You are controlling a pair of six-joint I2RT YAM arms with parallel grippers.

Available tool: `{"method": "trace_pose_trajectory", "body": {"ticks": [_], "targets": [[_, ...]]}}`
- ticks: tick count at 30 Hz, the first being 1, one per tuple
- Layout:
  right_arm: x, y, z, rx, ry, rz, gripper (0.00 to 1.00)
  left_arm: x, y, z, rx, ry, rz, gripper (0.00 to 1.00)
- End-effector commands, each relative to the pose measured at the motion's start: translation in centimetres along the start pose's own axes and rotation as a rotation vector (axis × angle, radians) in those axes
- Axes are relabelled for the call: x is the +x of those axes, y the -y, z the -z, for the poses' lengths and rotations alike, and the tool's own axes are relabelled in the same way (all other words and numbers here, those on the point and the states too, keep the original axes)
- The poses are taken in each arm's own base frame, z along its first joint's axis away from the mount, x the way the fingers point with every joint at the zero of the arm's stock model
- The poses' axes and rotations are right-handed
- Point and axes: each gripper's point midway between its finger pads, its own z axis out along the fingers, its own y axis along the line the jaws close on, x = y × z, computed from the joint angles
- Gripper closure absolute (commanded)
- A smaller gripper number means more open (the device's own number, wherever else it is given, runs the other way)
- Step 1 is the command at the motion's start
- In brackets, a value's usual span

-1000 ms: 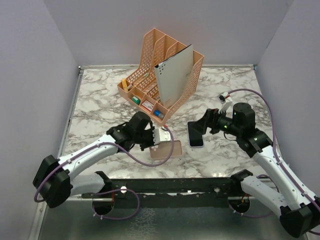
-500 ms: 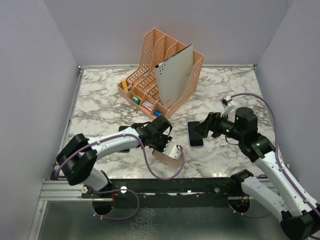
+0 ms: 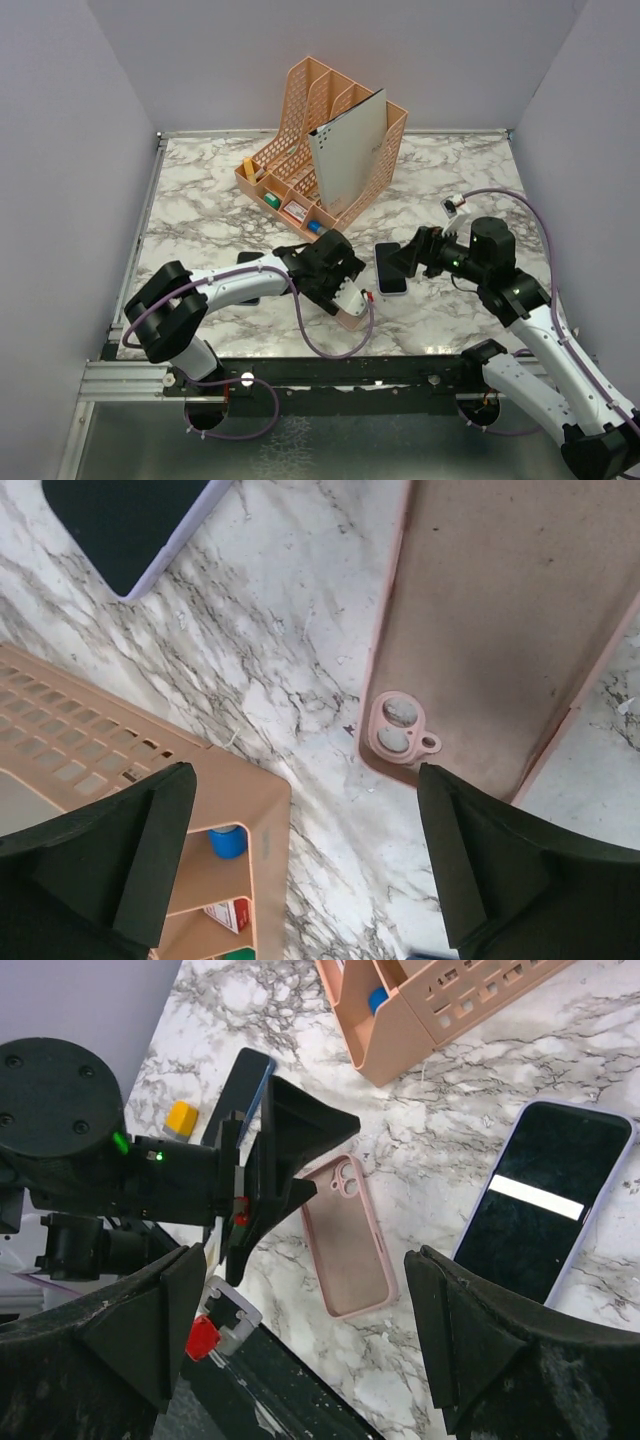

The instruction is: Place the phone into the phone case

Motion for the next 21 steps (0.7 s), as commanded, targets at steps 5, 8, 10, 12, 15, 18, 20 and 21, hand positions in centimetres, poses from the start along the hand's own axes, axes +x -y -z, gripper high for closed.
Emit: {"method": "trace_pose_trajectory", "body": {"ticks": [5,8,10,12,15,18,20,21], "targets": [[1.3,1.1,-0.3,0.033,-0.026,-0.025,0.11,-3.1,-4.4,4.5,-0.256,0.153,0.208,0.01],[1.7,1.4,-0.4,0.039,-0.036,-0.032,0.11,-3.4,-5.7,6.3,-0.373,0.2,0.346,0.01],[2.1,1.6,-0.5,0.042,-0.046,-0.038,0.11,-3.2,-6.2,7.4,-0.443,0.221,0.455,0.01],[2.5,1.8,-0.7,0.042,-0.055,-0.045,0.11,-3.0,-6.5,8.4,-0.496,0.241,0.57,0.01],[3.3,2.0,-0.9,0.033,-0.07,-0.055,0.12,-2.2,-6.8,9.7,-0.569,0.247,0.751,0.01],[3.9,2.4,-1.2,0.034,-0.081,-0.069,0.13,-0.3,-7.5,11.3,-0.694,0.21,0.985,0.01],[4.1,2.4,-1.3,0.032,-0.085,-0.076,0.13,2.2,-7.7,12.7,-0.823,0.153,1.187,0.01],[4.2,2.4,-1.4,0.03,-0.086,-0.079,0.13,3.4,-7.5,13.1,-0.855,0.122,1.265,0.01]]}}
